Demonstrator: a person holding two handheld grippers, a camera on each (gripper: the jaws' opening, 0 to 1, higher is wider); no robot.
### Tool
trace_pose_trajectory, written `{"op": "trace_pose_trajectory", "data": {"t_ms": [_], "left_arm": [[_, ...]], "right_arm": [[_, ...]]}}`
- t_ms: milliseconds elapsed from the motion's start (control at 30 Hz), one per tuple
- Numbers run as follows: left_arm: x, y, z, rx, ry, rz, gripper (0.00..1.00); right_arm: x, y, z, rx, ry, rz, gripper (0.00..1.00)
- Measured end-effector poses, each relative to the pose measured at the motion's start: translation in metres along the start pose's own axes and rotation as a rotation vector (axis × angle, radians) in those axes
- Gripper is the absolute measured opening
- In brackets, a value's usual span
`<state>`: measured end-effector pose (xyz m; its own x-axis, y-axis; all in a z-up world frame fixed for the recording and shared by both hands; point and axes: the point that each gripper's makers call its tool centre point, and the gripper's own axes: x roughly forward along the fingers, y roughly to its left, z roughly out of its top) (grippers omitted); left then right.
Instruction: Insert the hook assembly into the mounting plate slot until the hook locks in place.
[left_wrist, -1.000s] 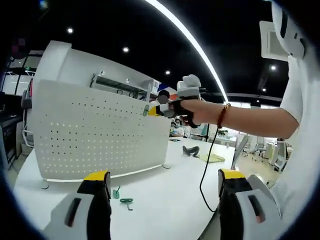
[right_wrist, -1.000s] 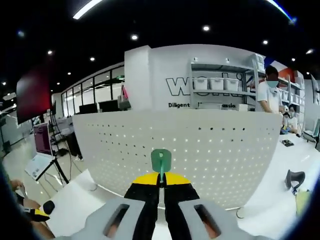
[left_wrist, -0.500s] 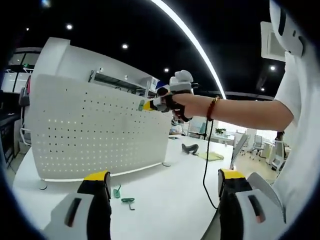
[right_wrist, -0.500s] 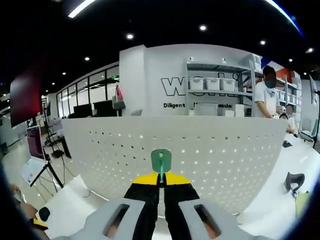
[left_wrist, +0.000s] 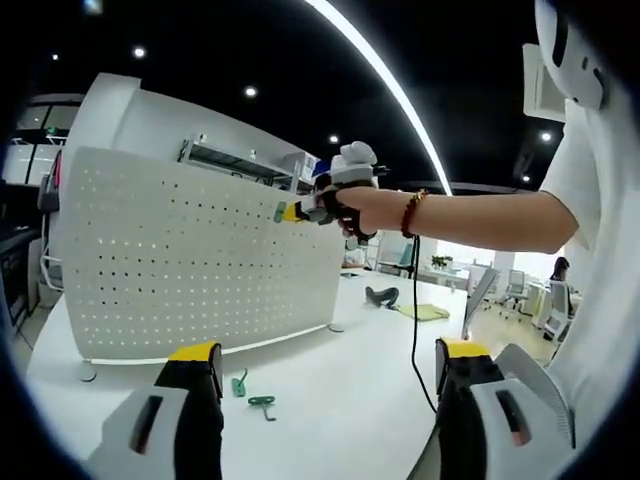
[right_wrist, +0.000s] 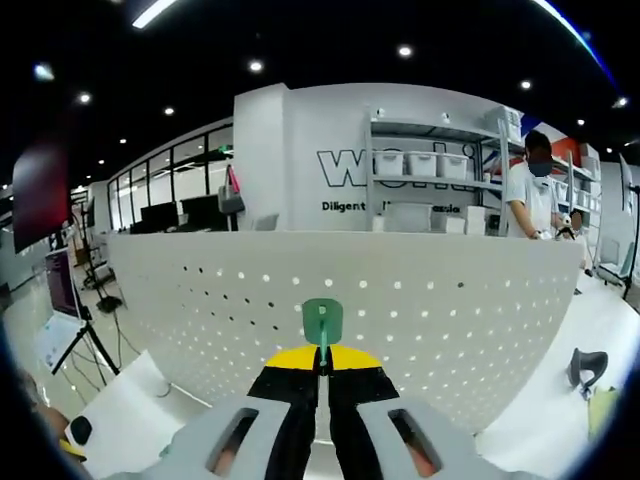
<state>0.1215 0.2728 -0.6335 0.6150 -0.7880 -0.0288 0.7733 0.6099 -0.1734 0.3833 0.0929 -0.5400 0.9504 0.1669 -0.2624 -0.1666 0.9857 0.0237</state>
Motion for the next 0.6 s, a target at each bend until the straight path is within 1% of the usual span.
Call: {"op": "trace_pose_trajectory", "data": {"t_ms": [200, 333, 467, 600], "left_arm": [[-0.002, 0.001, 0.002, 0.003, -0.007, 0.008, 0.92], [-0.004, 0.002, 0.0, 0.001, -0.001, 0.015, 0.92], [-0.005, 0.003, -0.001, -0.013, -0.006, 0.017, 0.92], [-0.005, 0.005, -0.001, -0.011, -0.004, 0.024, 0.92]], "right_arm": [[0.009, -0.001, 0.005, 0.012, -0.003, -0.004, 0.01], [0.015, -0.004, 0.008, 0.016, -0.009, -0.013, 0.01], [0.02, -0.004, 0.008, 0.024, -0.002, -0.01, 0.01], [0.022, -0.004, 0.006, 0.027, 0.001, -0.015, 0.01]]}}
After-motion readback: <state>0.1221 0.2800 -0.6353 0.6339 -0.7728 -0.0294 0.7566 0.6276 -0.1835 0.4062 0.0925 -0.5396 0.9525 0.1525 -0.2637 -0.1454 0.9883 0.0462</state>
